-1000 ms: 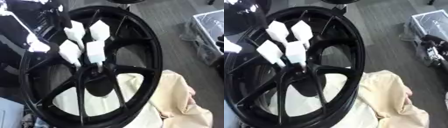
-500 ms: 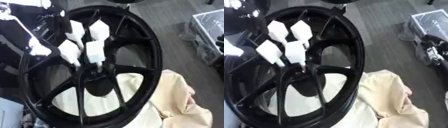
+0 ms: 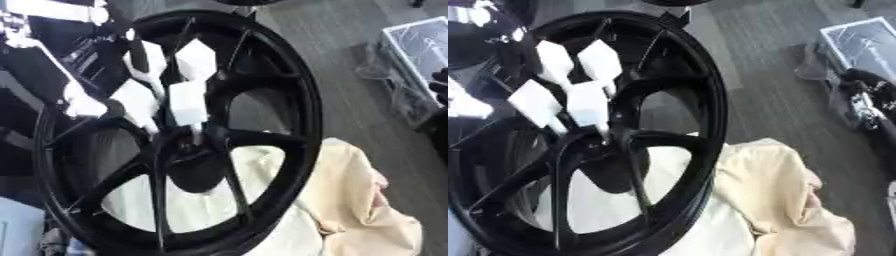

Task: Pull the pin out of the wheel hub.

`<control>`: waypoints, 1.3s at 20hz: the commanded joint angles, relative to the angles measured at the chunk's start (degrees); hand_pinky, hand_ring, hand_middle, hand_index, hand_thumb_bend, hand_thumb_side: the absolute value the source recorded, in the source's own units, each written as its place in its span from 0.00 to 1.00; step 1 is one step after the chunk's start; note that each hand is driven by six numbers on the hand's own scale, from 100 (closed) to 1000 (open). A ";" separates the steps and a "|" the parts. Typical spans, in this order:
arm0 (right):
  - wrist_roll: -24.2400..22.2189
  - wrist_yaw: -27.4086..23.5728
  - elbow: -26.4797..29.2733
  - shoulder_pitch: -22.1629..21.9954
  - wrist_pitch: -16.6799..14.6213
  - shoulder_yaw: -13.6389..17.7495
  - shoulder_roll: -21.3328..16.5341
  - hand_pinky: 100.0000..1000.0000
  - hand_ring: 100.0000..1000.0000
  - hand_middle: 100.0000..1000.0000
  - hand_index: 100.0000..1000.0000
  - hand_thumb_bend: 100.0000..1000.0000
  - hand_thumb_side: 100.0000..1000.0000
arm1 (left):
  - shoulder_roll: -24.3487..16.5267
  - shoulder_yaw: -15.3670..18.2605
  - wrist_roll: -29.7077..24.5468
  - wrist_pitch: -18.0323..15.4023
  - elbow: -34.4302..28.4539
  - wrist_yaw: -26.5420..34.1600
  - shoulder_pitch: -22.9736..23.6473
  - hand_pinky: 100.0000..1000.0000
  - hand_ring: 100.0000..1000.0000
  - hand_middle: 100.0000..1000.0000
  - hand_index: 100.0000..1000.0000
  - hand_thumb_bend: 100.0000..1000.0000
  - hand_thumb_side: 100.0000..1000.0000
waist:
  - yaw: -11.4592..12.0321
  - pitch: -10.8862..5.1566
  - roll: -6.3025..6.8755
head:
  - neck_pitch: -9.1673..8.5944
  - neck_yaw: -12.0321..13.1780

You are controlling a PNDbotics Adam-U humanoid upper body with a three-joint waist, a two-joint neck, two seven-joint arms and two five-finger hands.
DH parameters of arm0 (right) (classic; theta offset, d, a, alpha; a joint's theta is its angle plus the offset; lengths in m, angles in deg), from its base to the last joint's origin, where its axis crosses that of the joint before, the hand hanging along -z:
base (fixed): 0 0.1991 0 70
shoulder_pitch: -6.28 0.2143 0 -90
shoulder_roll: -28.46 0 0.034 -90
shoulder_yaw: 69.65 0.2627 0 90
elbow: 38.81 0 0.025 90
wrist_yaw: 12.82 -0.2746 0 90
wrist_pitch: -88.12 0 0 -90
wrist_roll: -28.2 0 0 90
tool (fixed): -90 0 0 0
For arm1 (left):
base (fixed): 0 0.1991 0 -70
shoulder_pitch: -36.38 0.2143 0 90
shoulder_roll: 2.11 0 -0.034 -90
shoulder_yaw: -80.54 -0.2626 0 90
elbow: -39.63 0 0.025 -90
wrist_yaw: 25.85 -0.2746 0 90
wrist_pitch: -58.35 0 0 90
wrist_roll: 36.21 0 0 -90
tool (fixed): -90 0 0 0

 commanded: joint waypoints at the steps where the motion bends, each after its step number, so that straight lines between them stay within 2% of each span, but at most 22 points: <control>1: 0.11 0.17 1.35 0.39 -0.02 0.12 -0.71 1.00 0.91 0.84 0.84 0.00 0.53 | -0.58 0.12 -0.73 0.30 0.02 -0.26 -0.92 0.67 0.59 0.66 0.71 0.30 0.00 | -0.09 -0.92 -0.54 | -0.23 -0.10; 13: 0.09 0.11 1.35 0.49 0.23 0.00 -0.66 1.00 0.91 0.84 0.84 0.00 0.53 | 0.03 -1.54 -0.73 -0.91 0.77 -1.82 -1.01 0.67 0.59 0.66 0.70 0.31 0.00 | -0.17 -0.85 -0.56 | -0.30 -0.21; 18: -0.05 0.23 1.35 0.51 0.26 -0.07 -0.58 1.00 0.91 0.84 0.84 0.00 0.53 | -0.17 -1.74 -0.73 -1.76 0.54 -3.56 -0.98 0.72 0.72 0.71 0.72 0.38 0.00 | -0.21 -0.70 -0.56 | -0.34 -0.32; 21: -0.14 0.40 1.35 0.49 0.26 -0.05 -0.50 1.00 0.91 0.84 0.84 0.00 0.53 | -0.70 -0.68 -0.73 -2.91 -0.83 -5.42 -0.65 0.73 0.74 0.72 0.72 0.40 0.00 | -0.16 -0.60 -0.56 | -0.37 -0.51; 26: -0.12 0.61 1.35 0.46 0.24 -0.02 -0.42 1.00 0.91 0.84 0.84 0.00 0.54 | -1.85 1.48 -0.73 -3.02 -3.32 -5.44 0.45 0.72 0.71 0.72 0.72 0.38 0.00 | -0.11 -0.44 -0.58 | -0.34 -0.68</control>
